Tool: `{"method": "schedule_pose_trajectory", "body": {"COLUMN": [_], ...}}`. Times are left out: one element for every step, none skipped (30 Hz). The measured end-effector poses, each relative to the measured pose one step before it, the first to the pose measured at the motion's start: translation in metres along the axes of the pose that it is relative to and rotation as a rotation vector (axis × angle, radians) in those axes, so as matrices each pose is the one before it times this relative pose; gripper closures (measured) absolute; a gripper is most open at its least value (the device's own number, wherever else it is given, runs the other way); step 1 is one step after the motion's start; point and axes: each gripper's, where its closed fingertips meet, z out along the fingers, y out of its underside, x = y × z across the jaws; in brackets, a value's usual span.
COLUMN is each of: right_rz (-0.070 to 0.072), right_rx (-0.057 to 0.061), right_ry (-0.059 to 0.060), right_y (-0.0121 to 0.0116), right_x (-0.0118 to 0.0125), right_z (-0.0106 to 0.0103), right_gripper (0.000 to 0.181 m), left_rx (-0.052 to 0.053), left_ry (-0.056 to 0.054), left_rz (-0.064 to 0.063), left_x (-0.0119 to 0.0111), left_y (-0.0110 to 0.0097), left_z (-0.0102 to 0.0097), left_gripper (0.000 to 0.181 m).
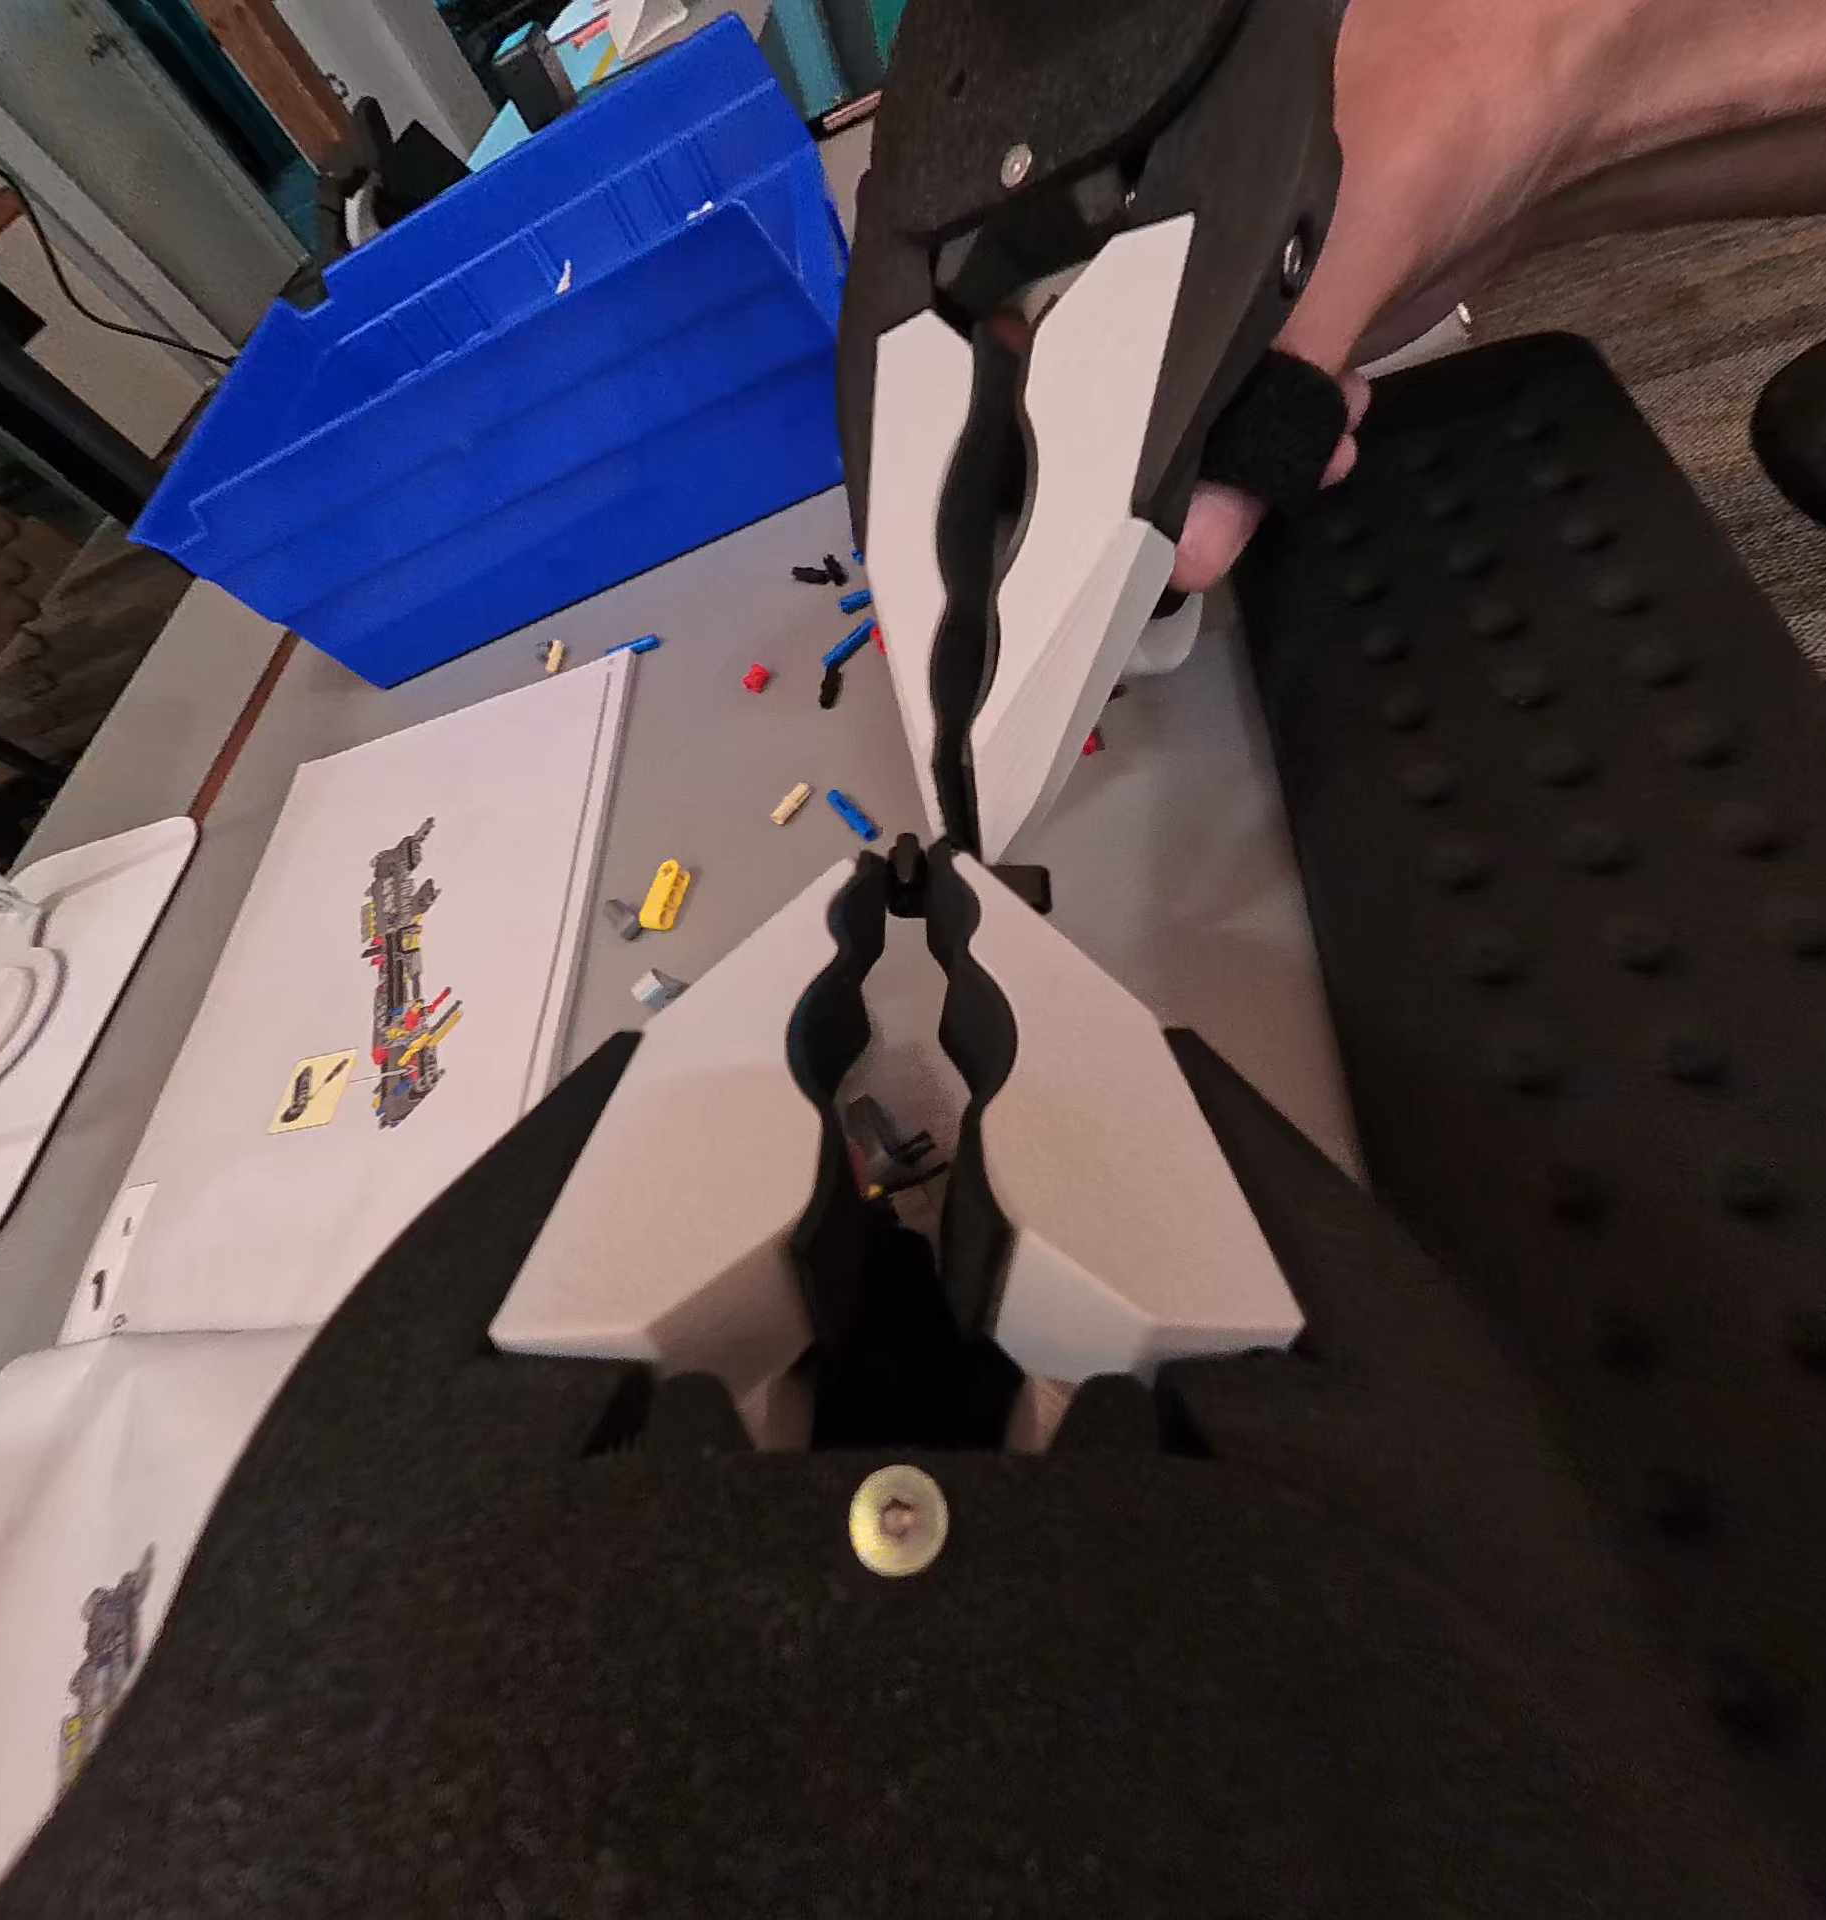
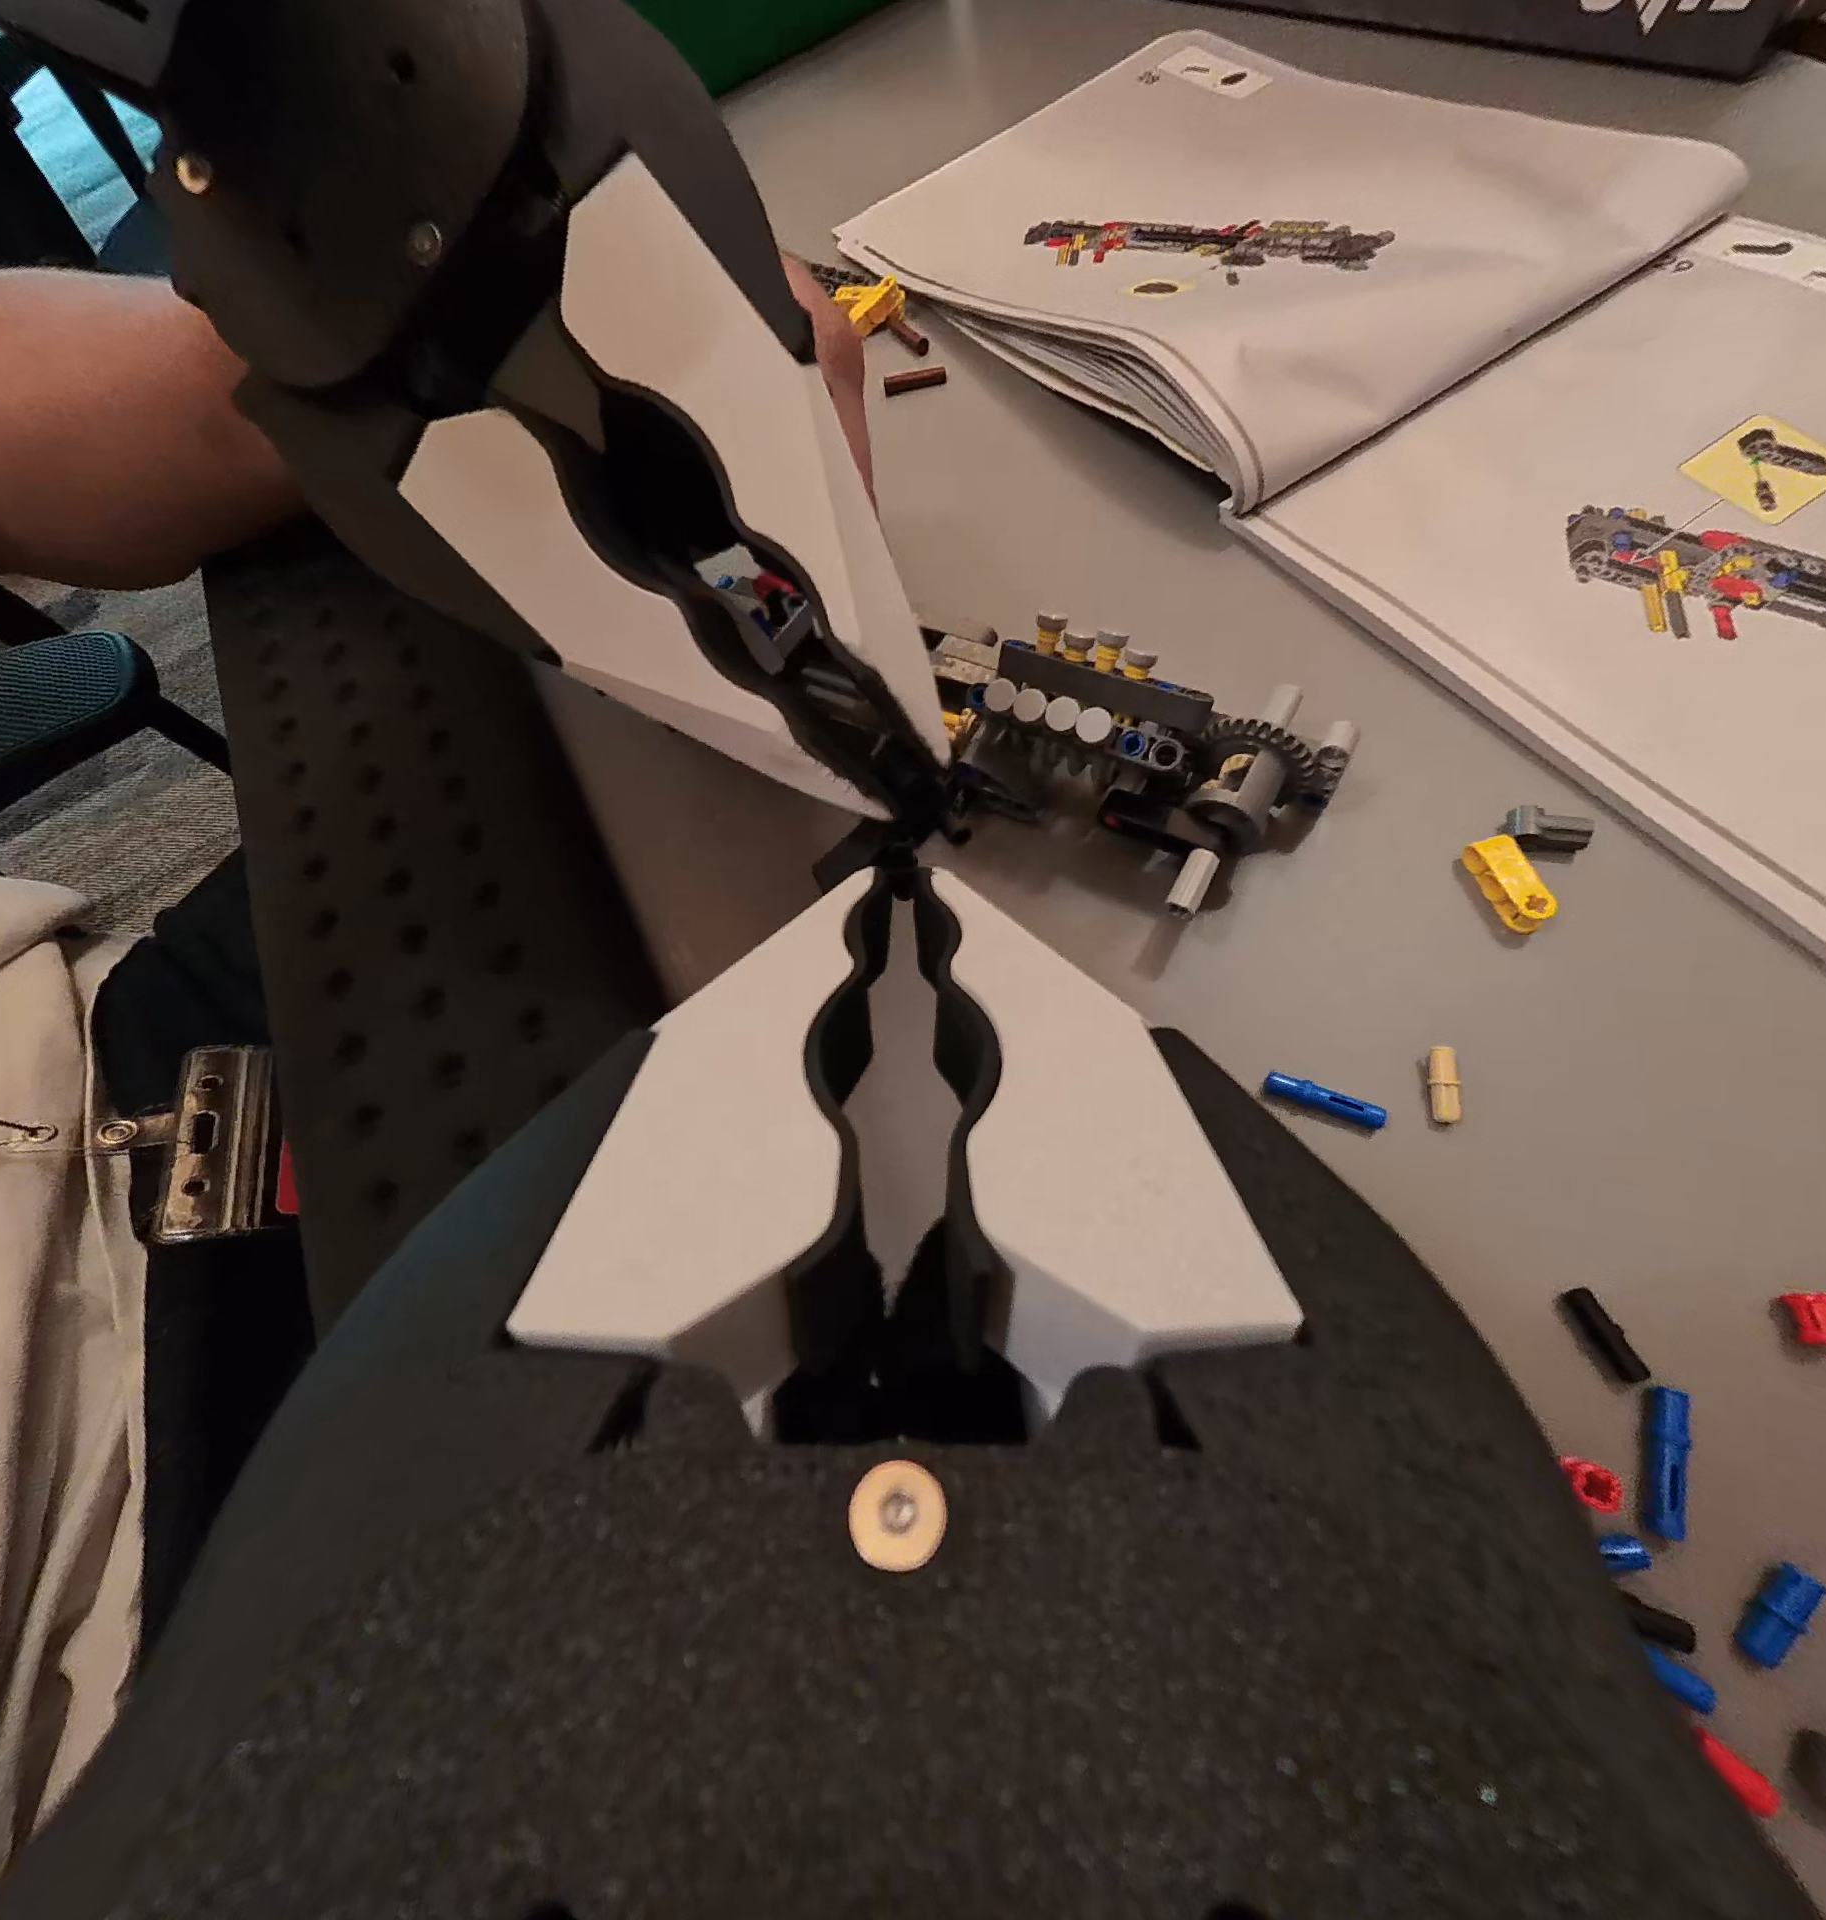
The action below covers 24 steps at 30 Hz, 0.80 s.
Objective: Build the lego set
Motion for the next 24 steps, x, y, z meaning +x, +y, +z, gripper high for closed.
{"method": "schedule_pose_trajectory", "body": {"right_rz": [0.0046,-0.0028,-0.0102,-0.0168,-0.0273,-0.0399,-0.0405,-0.0255,-0.007,0.0099,0.0166,0.0134,0.0105,0.0082,0.0033,-0.0024,-0.0059,-0.002,0.0034,0.0086,0.0082,0.0085,0.0044,0.006], "right_rx": [-0.0106,-0.0072,-0.0035,-0.0151,-0.0263,-0.0337,-0.0396,-0.0397,-0.0364,-0.0266,0.0109,-0.0008,0.0004,-0.0073,-0.0046,-0.0023,-0.0091,0.0158,0.0076,0.0033,0.0016,0.0003,-0.0007,-0.0033], "right_ry": [-0.0035,0.0087,0.0122,0.0076,0.0217,0.0393,0.0341,0.0225,0.0077,-0.0092,-0.0155,-0.0106,-0.0102,-0.0054,-0.0023,-0.0008,0.0066,0.001,-0.0037,-0.0045,-0.0017,0.0017,0.0002,0.0073], "right_y": [0.0015,0.0015,0.00177,0.00371,0.00586,0.00827,0.01012,0.00928,0.00748,0.00527,-0.00103,0.00029,-0.00023,0.00059,0.00073,0.00117,0.00319,0.00011,0.00071,0.00042,-0.00002,-0.00016,-0.00002,0.00035], "right_x": [0.00058,0.00204,0.00254,0.00261,0.00624,0.0103,0.00985,0.00753,0.00477,0.0018,0.00032,0.00049,0.00008,0.00015,0.00023,0.00023,0.00139,0.00034,-0.00022,-0.00025,0.00027,0.00062,0.00025,0.0015], "right_z": [0.00077,0.00053,0.00015,0.00003,0.0001,0.00054,0.00182,0.00263,0.00273,0.00287,0.00115,0.00084,-0.00003,-0.00047,-0.00046,-0.00042,-0.00011,-0.00076,-0.00076,-0.00054,-0.00003,0.00005,-0.00012,-0.00048], "right_gripper": [0.178,0.178,0.178,0.178,0.178,0.178,0.178,0.178,0.178,0.178,0.178,0.178,0.178,0.178,0.178,0.178,0.181,0.181,0.181,0.181,0.181,0.181,0.181,0.181], "left_rx": [0.0038,0.0075,0.0062,0.0015,-0.0058,-0.0134,-0.0136,-0.0082,-0.0071,-0.0081,-0.0085,-0.0084,-0.0074,-0.0061,-0.0046,-0.002,0.0005,0.0011,0.0008,0.0006,0.0003,-0.0007,-0.0024,-0.0051], "left_ry": [-0.0091,-0.0117,-0.0121,-0.0068,0.0003,0.0004,-0.0076,-0.0096,0.0008,0.0058,0.0051,0.0021,-0.0004,0.0,0.0,-0.0007,0.0002,0.0017,0.0016,0.0002,0.0,0.0002,-0.0009,-0.0019], "left_rz": [-0.0009,-0.0063,-0.0105,-0.0153,-0.0181,-0.0153,-0.0061,0.0034,0.0059,0.0038,0.0051,0.0102,0.014,0.0125,0.0078,0.0037,0.0004,-0.0016,-0.0015,-0.0004,0.001,0.0011,0.0007,0.0012], "left_x": [-0.00265,-0.00389,-0.00462,-0.00439,-0.00322,-0.00259,-0.00274,-0.00185,0.00044,0.00185,0.00208,0.0019,0.00161,0.00124,0.00089,0.00028,0.00018,0.0001,0.00007,-0.00013,-0.00008,-0.00003,-0.00019,-0.0004], "left_y": [-0.00077,-0.0014,-0.00109,-0.00008,0.00145,0.00298,0.00315,0.00234,0.00193,0.00185,0.00164,0.00145,0.0011,0.00089,0.00056,0.00029,-0.00008,-0.00028,-0.00003,-0.00006,0.00004,0.00023,0.00053,0.00102], "left_z": [-0.00154,-0.00236,-0.00268,-0.00219,-0.00145,-0.00042,0.00038,0.00069,0.00102,0.00139,0.00172,0.00138,0.00111,0.00071,0.00043,0.0002,-0.00008,-0.00014,-0.0001,-0.00008,-0.00009,0.00013,0.00014,0.0002], "left_gripper": [0.175,0.175,0.175,0.175,0.176,0.175,0.176,0.176,0.175,0.175,0.175,0.175,0.175,0.175,0.175,0.175,0.175,0.175,0.175,0.175,0.175,0.175,0.175,0.175]}}
